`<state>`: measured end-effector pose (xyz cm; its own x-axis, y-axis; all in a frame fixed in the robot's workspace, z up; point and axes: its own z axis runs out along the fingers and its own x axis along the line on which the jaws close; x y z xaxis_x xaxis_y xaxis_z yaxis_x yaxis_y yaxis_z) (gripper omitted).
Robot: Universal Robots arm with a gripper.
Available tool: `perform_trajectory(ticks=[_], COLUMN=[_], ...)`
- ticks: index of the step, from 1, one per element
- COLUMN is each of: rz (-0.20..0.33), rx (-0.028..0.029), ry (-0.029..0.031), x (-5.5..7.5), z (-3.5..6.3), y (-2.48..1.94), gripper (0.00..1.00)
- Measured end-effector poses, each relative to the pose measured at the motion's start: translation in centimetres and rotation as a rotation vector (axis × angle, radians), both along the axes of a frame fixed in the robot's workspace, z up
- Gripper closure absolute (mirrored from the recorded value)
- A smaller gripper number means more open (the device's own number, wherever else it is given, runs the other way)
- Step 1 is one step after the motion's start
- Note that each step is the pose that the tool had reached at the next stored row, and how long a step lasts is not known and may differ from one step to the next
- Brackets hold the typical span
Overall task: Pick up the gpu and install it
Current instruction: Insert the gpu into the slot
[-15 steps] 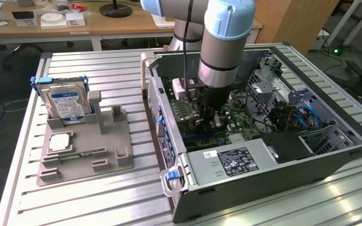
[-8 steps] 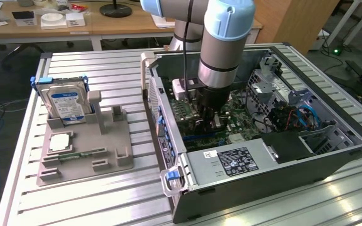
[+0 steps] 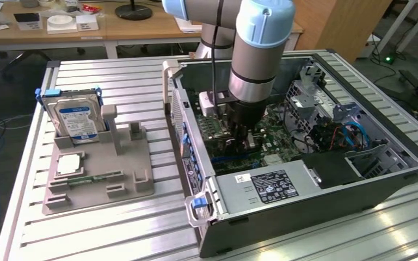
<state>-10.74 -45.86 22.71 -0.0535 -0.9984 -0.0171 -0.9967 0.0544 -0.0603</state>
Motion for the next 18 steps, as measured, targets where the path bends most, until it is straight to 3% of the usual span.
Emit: perform_trajectory(ticks=[18], rz=[0.000], rx=[0.0010], ry=[-0.0003], x=[0.01], z=[-0.30], y=[-0.04], gripper=[0.72])
